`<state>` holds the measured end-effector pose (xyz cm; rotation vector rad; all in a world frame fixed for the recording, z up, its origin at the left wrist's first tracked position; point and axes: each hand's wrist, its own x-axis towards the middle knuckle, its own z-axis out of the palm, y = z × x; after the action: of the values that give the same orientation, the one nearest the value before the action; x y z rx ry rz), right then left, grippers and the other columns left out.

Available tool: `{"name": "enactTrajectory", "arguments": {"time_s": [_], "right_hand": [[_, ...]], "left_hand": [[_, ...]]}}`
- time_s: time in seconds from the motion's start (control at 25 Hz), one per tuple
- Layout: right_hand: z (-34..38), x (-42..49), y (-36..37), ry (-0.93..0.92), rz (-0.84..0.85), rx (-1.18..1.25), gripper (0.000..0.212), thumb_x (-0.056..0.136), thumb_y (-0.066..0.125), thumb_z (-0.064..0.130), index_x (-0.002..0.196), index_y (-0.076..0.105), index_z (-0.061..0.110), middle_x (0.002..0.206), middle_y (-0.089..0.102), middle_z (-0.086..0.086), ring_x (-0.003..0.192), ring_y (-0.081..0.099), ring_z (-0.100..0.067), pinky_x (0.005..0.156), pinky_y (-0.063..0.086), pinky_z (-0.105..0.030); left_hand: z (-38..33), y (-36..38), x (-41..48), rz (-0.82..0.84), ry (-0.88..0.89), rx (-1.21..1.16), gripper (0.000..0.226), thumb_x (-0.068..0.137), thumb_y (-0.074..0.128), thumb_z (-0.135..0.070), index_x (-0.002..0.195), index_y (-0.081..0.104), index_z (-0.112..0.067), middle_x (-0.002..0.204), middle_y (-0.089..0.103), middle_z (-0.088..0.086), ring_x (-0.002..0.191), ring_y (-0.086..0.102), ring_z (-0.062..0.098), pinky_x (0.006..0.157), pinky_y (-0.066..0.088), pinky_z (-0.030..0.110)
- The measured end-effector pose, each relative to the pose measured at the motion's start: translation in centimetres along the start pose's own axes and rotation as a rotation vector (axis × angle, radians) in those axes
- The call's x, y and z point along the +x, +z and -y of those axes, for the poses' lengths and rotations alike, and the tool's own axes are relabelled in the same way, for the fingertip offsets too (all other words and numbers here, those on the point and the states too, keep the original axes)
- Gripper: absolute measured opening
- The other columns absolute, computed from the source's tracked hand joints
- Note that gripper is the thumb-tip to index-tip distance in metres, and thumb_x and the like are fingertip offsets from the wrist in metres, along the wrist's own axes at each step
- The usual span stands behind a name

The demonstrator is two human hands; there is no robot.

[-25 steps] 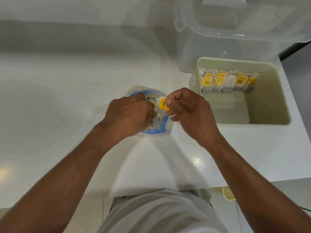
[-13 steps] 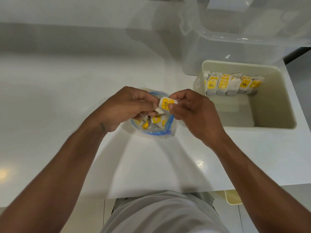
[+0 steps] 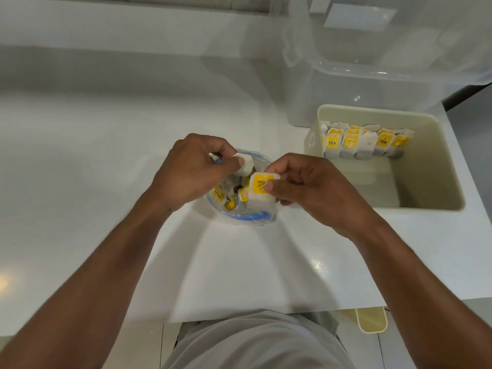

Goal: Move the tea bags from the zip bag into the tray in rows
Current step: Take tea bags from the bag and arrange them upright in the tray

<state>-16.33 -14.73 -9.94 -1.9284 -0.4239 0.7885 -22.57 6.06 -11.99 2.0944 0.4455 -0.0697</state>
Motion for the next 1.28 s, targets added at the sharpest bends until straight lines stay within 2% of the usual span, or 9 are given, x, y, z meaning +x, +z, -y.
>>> {"name": "enactTrajectory", "arguments": {"time_s": [0.12,0.2,0.36,0.44,0.52,0.64,0.76,0.92,1.28], "right_hand": [[-0.5,0.6,0.2,-0.033,-0.087,-0.11,0.005,0.086,0.074,0.025,0.089,0.07,0.023,0.079,0.072,0.003,0.075,0.069,-0.015,0.075,0.058,-0.044],[-0.5,0.8,0.2,-0.034,-0.117,-0.179,0.004,0.087,0.073,0.026,0.088,0.069,0.025,0.079,0.072,0.005,0.077,0.069,-0.013,0.077,0.058,-0.044],[1.1,-0.2,-0.1,0.017,0.189,0.145,0.009,0.084,0.073,0.01,0.09,0.068,0.015,0.082,0.074,-0.006,0.072,0.067,-0.013,0.068,0.055,-0.03],[1.1,0.3,0.0,-0.021,0.056,0.038,0.008,0.084,0.074,0.015,0.087,0.068,0.019,0.076,0.073,0.0,0.066,0.065,-0.009,0.064,0.053,-0.028],[0.7,0.9,-0.1,-0.04,-0.103,-0.136,0.008,0.084,0.075,0.024,0.087,0.068,0.022,0.074,0.073,0.0,0.067,0.067,-0.011,0.066,0.052,-0.032],[0.9,0.8,-0.2,-0.006,-0.028,0.047,0.008,0.084,0.076,0.018,0.088,0.068,0.019,0.08,0.073,-0.011,0.07,0.068,-0.015,0.065,0.052,-0.029],[0.5,1.0,-0.3,-0.038,-0.092,-0.168,0.009,0.083,0.076,0.024,0.088,0.069,0.024,0.077,0.073,-0.001,0.071,0.068,-0.015,0.066,0.051,-0.033],[0.5,0.8,-0.1,-0.035,-0.065,-0.08,0.009,0.083,0.076,0.02,0.09,0.069,0.021,0.079,0.072,-0.009,0.078,0.07,-0.03,0.069,0.054,-0.043],[0.1,-0.7,-2.4,-0.07,-0.124,-0.001,0.007,0.086,0.074,0.023,0.088,0.068,0.019,0.078,0.072,-0.007,0.066,0.064,-0.022,0.067,0.053,-0.047]], "left_hand": [[-0.2,-0.2,0.0,0.096,-0.019,-0.111,0.005,0.087,0.074,-0.022,0.086,0.076,-0.027,0.075,0.071,-0.005,0.068,0.065,0.007,0.069,0.054,0.031],[0.2,0.0,-0.1,0.072,-0.004,-0.048,0.008,0.086,0.074,-0.023,0.087,0.074,-0.031,0.075,0.072,-0.008,0.07,0.066,0.006,0.071,0.054,0.031],[-0.4,0.3,-0.4,0.004,0.003,-0.098,0.005,0.088,0.074,-0.022,0.084,0.076,-0.024,0.079,0.073,-0.013,0.067,0.065,0.001,0.066,0.051,0.022],[-1.1,0.1,-0.6,0.11,-0.073,-0.295,0.006,0.089,0.07,-0.011,0.085,0.075,-0.012,0.069,0.07,-0.012,0.059,0.06,0.001,0.055,0.046,0.015],[-1.3,0.0,-0.6,0.123,-0.069,-0.315,0.008,0.089,0.069,-0.011,0.083,0.074,-0.013,0.069,0.069,-0.01,0.062,0.062,0.004,0.055,0.048,0.018],[-1.3,-0.1,-0.5,0.087,-0.031,-0.223,0.008,0.089,0.07,-0.013,0.082,0.073,-0.016,0.073,0.072,-0.009,0.065,0.064,0.004,0.06,0.05,0.02],[-1.7,0.0,-0.6,0.149,-0.055,-0.329,0.008,0.091,0.067,-0.008,0.085,0.071,-0.01,0.066,0.069,-0.007,0.057,0.06,0.003,0.052,0.044,0.013],[-1.2,0.1,-0.5,0.144,-0.017,-0.29,0.004,0.09,0.07,-0.014,0.091,0.073,-0.012,0.081,0.074,0.003,0.068,0.065,0.011,0.062,0.05,0.02],[-3.5,1.5,-0.6,0.188,0.003,-0.324,0.004,0.092,0.068,-0.012,0.093,0.072,-0.011,0.085,0.074,0.008,0.06,0.06,0.005,0.058,0.049,0.017]]}}
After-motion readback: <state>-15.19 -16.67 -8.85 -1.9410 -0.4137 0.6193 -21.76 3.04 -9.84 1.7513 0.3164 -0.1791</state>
